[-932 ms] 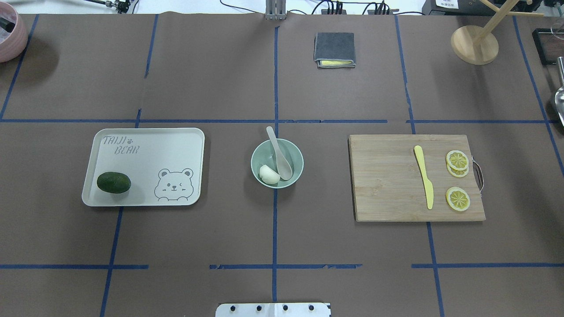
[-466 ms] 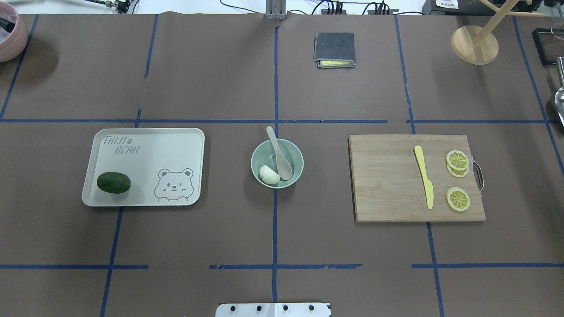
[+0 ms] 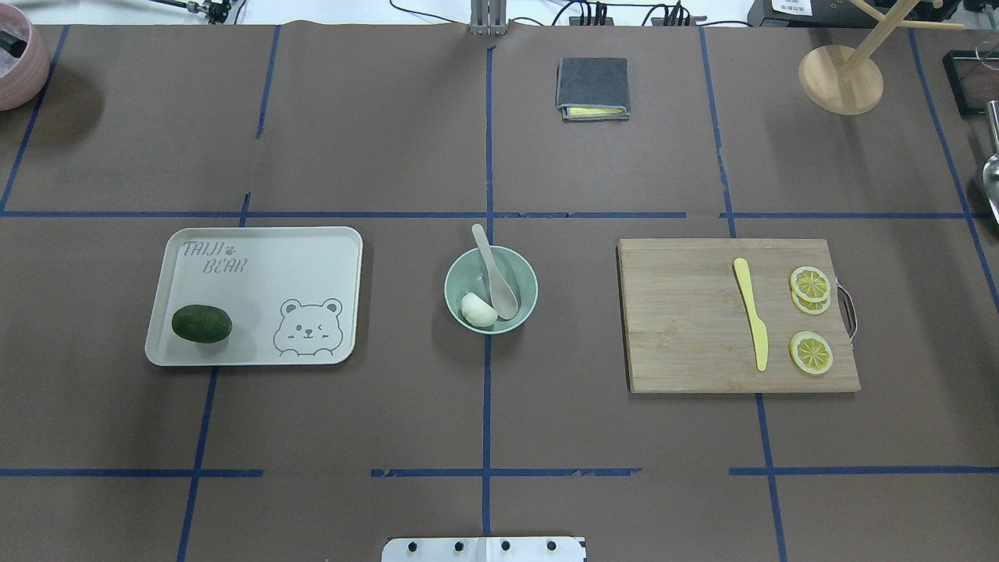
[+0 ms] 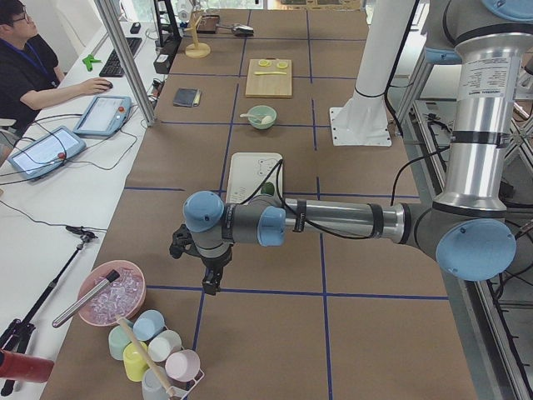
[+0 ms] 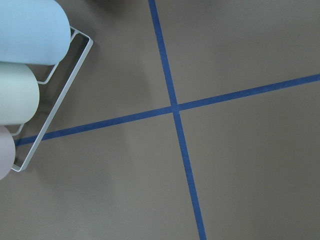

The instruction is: Put spoon and bun in bowl

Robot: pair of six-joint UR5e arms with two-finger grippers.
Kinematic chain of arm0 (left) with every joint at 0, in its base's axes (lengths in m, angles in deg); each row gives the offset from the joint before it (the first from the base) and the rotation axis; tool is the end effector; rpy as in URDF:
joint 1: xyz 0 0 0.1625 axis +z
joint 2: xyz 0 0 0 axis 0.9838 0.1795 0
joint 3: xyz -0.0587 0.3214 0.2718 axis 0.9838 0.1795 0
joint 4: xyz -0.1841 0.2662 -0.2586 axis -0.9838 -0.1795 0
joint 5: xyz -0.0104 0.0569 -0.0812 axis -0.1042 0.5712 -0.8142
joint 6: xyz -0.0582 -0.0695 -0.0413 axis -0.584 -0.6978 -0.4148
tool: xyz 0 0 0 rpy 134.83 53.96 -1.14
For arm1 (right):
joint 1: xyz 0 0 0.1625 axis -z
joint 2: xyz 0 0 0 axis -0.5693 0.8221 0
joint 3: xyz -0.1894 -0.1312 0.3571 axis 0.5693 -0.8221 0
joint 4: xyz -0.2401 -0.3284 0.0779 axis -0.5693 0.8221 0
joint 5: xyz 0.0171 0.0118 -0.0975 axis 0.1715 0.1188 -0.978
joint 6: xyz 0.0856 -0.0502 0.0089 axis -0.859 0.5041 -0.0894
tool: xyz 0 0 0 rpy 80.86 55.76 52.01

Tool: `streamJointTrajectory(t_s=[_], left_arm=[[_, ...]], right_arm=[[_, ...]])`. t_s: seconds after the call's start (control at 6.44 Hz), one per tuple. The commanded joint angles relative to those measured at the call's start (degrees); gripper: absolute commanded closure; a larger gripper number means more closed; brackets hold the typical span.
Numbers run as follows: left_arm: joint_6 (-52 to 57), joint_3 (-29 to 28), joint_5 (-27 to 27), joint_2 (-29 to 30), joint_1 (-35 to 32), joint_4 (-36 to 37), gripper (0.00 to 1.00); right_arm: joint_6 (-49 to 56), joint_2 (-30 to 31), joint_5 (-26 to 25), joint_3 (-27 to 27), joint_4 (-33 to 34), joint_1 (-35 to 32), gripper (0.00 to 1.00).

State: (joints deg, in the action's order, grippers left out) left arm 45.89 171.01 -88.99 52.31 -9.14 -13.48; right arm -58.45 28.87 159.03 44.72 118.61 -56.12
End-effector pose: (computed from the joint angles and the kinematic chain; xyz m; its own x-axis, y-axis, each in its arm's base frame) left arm -0.0528 -0.5110 0.6400 0.6978 0.2108 -0.6846 -0.1405 0.9774 0.1578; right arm 0.0721 -0.5182 0.6298 0.7174 -0.1300 0.6844 0.0934 0.9915 0.0904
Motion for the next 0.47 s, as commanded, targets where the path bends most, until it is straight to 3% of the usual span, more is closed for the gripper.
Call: streamJointTrajectory(t_s=[0.0, 0.31], left_arm=[[0.0, 0.0, -0.2, -0.1, -0.7, 0.0, 0.0], [0.0, 0.1, -0.2, -0.1, -0.8, 0.0, 0.0]], right_arm=[[0.0, 0.2, -0.8, -0.6, -0.1, 0.0, 0.0], [-0.1, 0.3, -0.6, -0.7, -0.1, 0.0, 0.0]])
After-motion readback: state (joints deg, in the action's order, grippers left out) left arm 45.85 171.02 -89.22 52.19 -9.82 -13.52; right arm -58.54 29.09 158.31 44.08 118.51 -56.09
